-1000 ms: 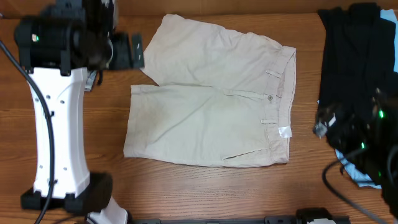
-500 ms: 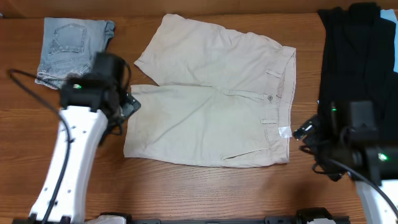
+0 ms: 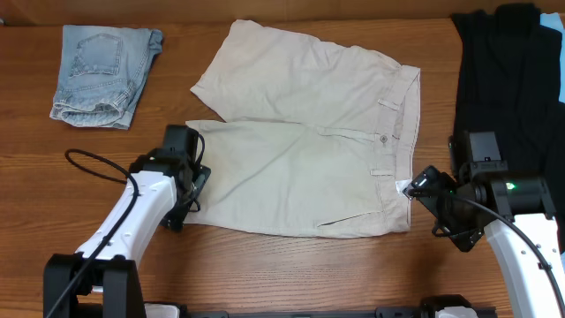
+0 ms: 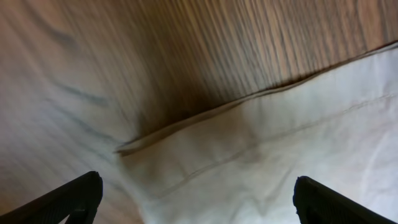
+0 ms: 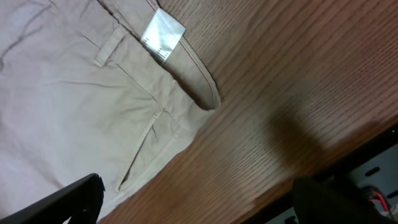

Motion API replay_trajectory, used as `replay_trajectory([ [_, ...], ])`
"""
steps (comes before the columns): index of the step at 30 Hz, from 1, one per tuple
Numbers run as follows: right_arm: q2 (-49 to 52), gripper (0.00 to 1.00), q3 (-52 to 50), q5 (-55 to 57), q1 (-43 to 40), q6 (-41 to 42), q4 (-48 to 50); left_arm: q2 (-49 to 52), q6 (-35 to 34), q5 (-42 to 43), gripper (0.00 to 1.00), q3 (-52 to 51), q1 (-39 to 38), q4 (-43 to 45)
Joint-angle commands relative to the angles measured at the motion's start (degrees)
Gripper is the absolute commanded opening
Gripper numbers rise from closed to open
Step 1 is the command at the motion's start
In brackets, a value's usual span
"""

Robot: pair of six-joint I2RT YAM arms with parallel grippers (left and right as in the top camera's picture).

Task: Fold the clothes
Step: 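Pinch the bottom hem corners of the shorts with both grippers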

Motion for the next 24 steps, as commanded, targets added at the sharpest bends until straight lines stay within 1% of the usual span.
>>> replay_trajectory([
  [1, 1.5, 1.0, -0.1, 0.9, 0.3, -1.0, 0.2, 0.1, -6.8, 2.8, 0.98, -6.2, -0.3, 3.6],
  [3, 2.3, 1.0, -0.1, 0.7, 0.5, -1.0, 0.2, 0.1, -8.9, 2.9, 0.97, -9.4, -0.3, 7.2],
  [5, 2.8, 1.0, -0.1, 0.7, 1.2, -1.0, 0.2, 0.1, -9.2, 3.0, 0.95, -11.7, -0.3, 10.3],
  [8, 2.9, 0.99, -0.1, 0.7, 2.1, -1.0, 0.3, 0.1, -9.1, 2.6, 0.94, -13.0, -0.3, 12.2],
  [9, 2.9, 0.99, -0.1, 0.7, 2.7, -0.9, 0.4, 0.1, -9.2, 2.1, 0.85, -13.0, -0.3, 12.6],
  [11, 2.9, 0.99, -0.1, 0.7, 3.1, -0.5, 0.4, 0.1, -9.1, 2.1, 0.76, -13.0, -0.3, 12.9],
  [13, 2.9, 0.96, -0.1, 0.7, 3.4, -0.5, 0.4, 0.1, -9.1, 2.2, 0.64, -13.0, -0.3, 12.8],
  [14, 2.9, 0.95, -0.1, 0.7, 3.4, -0.5, 0.3, 0.1, -9.0, 2.3, 0.6, -13.0, -0.3, 12.8],
  [16, 2.9, 0.91, -0.1, 0.2, 3.4, -0.5, 0.3, 0.1, -8.1, 2.3, 0.45, -13.0, -0.3, 12.6],
  [18, 2.9, 0.89, -0.1, -0.8, 3.4, -0.5, 0.3, 0.1, -7.0, 2.3, 0.34, -13.0, -0.3, 12.6],
  [19, 2.9, 0.87, -0.1, -1.4, 3.4, 0.1, -0.1, 0.1, -6.5, 2.3, 0.24, -13.0, -0.3, 12.6],
  [20, 2.9, 0.86, -0.2, -1.5, 3.4, 0.5, -0.2, 0.1, -6.3, 2.3, 0.19, -13.0, -0.3, 12.6],
  [21, 2.9, 0.86, -0.2, -1.5, 3.4, 1.2, -0.7, 0.1, -6.3, 2.3, 0.08, -13.0, -0.3, 12.6],
  [22, 2.9, 0.83, -0.2, -1.7, 3.4, 1.2, -1.0, 0.1, -6.3, 2.4, 0.04, -13.0, -0.3, 12.5],
  [24, 2.9, 0.83, -1.0, -1.9, 3.4, 2.1, -1.2, 0.1, -6.3, 2.4, 0.04, -13.0, -0.3, 11.3],
])
